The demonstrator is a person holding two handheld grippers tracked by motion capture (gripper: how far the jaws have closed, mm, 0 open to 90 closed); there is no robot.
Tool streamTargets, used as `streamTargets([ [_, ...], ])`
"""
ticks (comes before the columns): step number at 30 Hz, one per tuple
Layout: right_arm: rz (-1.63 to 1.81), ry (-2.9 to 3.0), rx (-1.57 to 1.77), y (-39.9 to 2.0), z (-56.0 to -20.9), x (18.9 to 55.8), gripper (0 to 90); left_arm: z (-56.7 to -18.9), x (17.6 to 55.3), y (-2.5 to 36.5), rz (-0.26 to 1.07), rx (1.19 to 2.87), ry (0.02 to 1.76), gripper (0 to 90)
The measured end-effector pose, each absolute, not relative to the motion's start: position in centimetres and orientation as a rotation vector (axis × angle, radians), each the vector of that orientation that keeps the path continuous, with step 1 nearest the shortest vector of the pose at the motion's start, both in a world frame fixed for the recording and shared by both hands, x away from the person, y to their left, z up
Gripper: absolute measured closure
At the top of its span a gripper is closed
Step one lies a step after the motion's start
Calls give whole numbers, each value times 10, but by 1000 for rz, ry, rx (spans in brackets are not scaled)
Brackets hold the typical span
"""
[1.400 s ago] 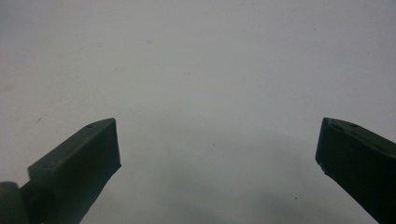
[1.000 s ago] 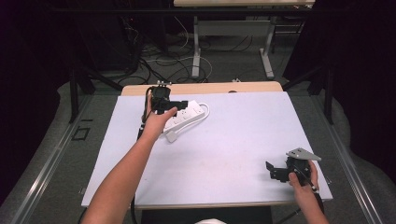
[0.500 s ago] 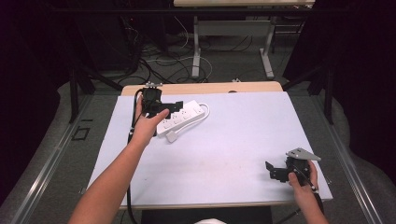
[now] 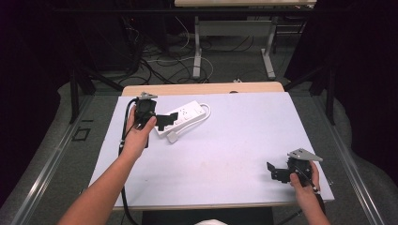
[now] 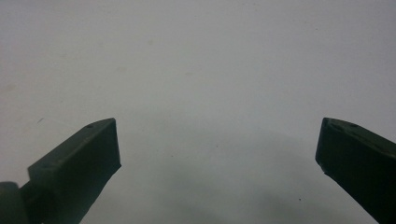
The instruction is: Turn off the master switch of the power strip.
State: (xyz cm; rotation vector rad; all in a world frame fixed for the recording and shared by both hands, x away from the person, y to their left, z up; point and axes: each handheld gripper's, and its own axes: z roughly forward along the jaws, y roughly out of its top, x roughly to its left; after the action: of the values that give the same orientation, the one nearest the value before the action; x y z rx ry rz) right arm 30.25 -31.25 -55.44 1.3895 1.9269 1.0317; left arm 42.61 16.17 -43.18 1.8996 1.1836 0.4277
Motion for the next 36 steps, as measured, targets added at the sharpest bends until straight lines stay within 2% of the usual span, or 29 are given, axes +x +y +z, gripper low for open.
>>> streamTargets([
  [13,1042,1942,1379,-312,-553,303,0,-443,390,186,409,1857,1203,4],
  [36,1036,1942,1378,-312,-553,303,0,-498,338,221,395,1811,1291,3],
])
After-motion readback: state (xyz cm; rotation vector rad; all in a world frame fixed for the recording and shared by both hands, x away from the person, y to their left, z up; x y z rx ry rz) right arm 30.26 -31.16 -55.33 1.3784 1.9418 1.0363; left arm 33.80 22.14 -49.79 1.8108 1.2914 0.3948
